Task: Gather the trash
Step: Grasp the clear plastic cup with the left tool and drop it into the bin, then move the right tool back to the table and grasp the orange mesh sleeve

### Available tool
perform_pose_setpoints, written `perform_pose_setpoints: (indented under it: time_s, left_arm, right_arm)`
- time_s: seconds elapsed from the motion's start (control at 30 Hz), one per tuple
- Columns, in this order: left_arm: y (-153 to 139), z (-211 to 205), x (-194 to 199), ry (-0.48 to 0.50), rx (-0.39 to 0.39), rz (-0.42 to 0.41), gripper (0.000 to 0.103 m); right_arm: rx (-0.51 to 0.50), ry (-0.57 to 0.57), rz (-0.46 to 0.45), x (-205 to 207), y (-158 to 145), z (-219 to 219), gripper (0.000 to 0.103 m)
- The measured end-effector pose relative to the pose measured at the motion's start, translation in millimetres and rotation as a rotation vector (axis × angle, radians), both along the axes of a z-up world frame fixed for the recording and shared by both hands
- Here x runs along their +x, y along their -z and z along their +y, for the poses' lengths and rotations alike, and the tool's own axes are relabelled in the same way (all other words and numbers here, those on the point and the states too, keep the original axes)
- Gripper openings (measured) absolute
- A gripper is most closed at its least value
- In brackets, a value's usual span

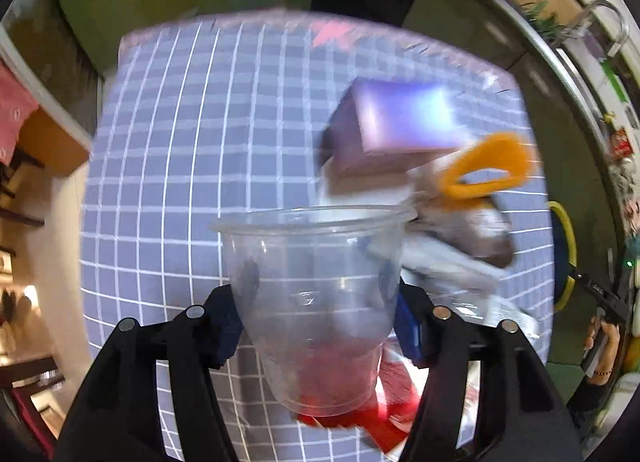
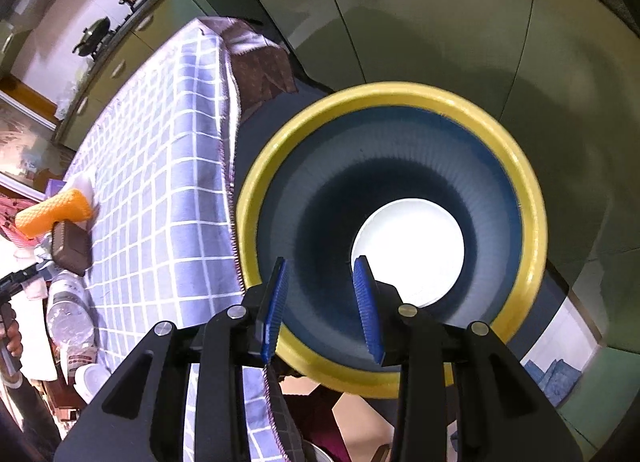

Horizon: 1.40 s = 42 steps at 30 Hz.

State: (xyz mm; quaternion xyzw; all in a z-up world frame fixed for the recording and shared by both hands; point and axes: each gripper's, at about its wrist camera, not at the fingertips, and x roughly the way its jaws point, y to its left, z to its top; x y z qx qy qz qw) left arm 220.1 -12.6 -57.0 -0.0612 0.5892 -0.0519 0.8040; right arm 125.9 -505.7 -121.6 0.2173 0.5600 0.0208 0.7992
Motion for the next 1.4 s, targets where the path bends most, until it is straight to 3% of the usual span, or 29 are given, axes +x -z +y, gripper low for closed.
perform_pose_setpoints:
  time_s: [0.1,0.23,0.33,0.47,0.57,0.77,0.83,0.93,1.1,1.23,1.4]
  left_arm:
    - [-34.2,-29.7,-11.7,0.075,0.002,-0.076,0.060]
    - [-74.0,-109.3,-32.8,0.281,-0.006,-0.174,0.060]
    - [-77.8,-179.1,-33.9,0.444,-0.058,-0.177,0.061]
    - [-67.5,-284.4,-35.1,0.651,-0.127,-0.159,0.061]
    - [-52.4,-353.8,-32.8,0.755,-0.151,-0.166,0.062]
    - [-3.9,-451.3,-12.9,0.828,-0.133,-0.173,0.079]
    - [10.8,-467.9,-5.0,0.823,-0.116,-0.170,0.080]
    - [19.4,-468.3,1.9,0.803,-0.128,-0.147,0.080]
    - [-9.3,-429.4,-1.1,0.782,-0.169,-0.177,0.080]
    - [-47.2,-362.8,-8.0,0.729,-0.212,-0.221,0.080]
    - [-86.4,-269.6,-20.2,0.624,-0.210,-0.307,0.085]
  right_arm:
    - [-0.011,0.018,-0.048,-11.3,-17.1,-7.2,0.034]
    - [-0.019,0.046,-0.101,-32.3,-36.9,-21.0,0.034]
    - [-0.034,0.071,-0.135,-52.8,-50.5,-34.5,0.034]
    - [-0.049,0.094,-0.163,-82.5,-61.6,-47.6,0.034]
    - [-0.063,0.115,-0.181,-104.0,-67.8,-55.5,0.034]
    - [-0.070,0.175,-0.187,-146.0,-72.3,-79.1,0.035]
    - [-0.069,0.198,-0.183,-158.7,-70.4,-88.6,0.036]
    - [-0.060,0.225,-0.176,-174.9,-65.7,-99.4,0.036]
    - [-0.031,0.200,-0.177,-177.3,-58.2,-94.3,0.038]
    - [-0.019,0.110,-0.186,-158.7,-60.4,-67.5,0.039]
    - [-0.019,-0.098,-0.223,-119.2,-78.9,-11.6,0.042]
